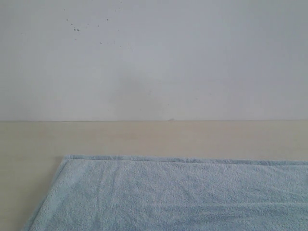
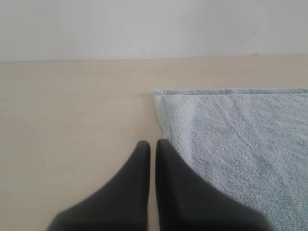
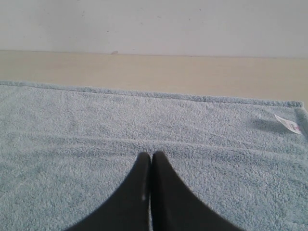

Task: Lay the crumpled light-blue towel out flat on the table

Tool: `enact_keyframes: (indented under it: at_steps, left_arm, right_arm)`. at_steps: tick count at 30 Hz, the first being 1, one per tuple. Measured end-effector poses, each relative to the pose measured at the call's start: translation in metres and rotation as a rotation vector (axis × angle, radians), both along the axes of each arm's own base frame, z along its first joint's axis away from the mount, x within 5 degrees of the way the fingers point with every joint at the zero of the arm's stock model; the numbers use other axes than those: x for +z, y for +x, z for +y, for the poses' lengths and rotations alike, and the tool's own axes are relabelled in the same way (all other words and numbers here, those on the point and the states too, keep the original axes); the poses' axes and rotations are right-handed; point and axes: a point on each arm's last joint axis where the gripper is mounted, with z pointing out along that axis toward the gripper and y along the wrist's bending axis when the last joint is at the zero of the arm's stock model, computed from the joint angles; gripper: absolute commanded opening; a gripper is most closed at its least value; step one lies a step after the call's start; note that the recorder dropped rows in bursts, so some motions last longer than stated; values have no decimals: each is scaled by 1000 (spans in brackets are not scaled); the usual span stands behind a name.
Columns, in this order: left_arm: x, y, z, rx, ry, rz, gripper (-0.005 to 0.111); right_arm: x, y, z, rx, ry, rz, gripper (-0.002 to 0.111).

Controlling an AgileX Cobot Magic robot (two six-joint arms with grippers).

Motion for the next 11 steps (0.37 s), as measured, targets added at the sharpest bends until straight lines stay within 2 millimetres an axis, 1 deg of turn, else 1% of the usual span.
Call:
enact_keyframes:
  at_steps: [11]
  left_arm:
    - [0, 0, 2, 35, 0, 0, 4]
  right_arm:
    - [0, 0, 0, 0, 0, 0, 0]
